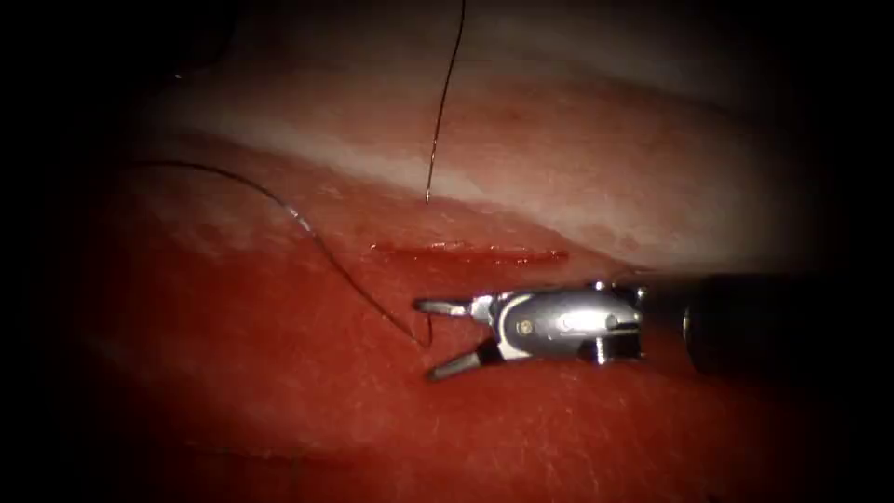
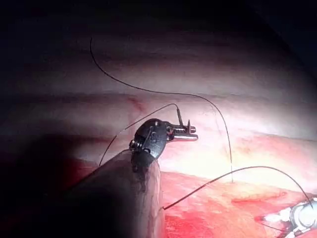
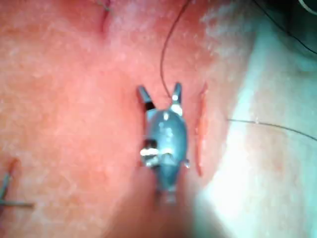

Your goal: Wound Closure

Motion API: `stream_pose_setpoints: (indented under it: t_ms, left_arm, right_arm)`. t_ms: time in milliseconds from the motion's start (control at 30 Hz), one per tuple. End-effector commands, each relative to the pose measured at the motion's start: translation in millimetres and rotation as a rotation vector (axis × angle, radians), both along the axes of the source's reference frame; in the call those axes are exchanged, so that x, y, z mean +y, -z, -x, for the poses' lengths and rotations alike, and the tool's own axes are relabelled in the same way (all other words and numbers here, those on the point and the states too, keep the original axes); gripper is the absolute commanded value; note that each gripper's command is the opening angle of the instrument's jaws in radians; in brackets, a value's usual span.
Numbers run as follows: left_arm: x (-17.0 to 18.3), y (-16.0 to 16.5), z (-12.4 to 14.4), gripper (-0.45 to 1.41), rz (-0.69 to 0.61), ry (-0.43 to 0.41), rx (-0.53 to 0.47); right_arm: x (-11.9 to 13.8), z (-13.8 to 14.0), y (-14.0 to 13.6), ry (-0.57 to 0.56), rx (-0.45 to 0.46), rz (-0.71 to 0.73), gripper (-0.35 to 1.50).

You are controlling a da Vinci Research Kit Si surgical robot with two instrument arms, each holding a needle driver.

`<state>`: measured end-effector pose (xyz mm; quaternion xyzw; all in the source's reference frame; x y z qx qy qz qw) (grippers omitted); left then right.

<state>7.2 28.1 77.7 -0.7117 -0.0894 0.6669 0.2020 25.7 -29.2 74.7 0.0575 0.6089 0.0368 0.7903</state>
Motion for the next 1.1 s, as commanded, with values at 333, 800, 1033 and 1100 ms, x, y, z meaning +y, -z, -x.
stream_pose_setpoints:
  t_ms: [333, 800, 1033, 1100]
  left_arm:
    - [0.5, -0.6, 0.3, -0.45, 0.004, -0.001, -0.001]
    - [0.5, -0.7, 0.5, -0.45, 0.004, -0.002, 0.002]
    - [0.5, -0.7, 0.4, -0.45, -0.001, -0.003, 0.001]
    - [0.5, -0.7, 0.4, -0.45, -0.001, -0.005, 0.002]
  right_arm:
    - [-0.2, -0.1, -0.4, 0.047, 0.017, -0.051, -0.35]
    - [-8.2, -1.2, 5.8, 0.162, 0.019, -0.054, -0.35]
    - [-10.5, -2.3, 8.5, 0.199, 0.023, -0.049, -0.35]
    - [-11.6, -2.6, 9.4, 0.214, 0.023, -0.048, -0.35]
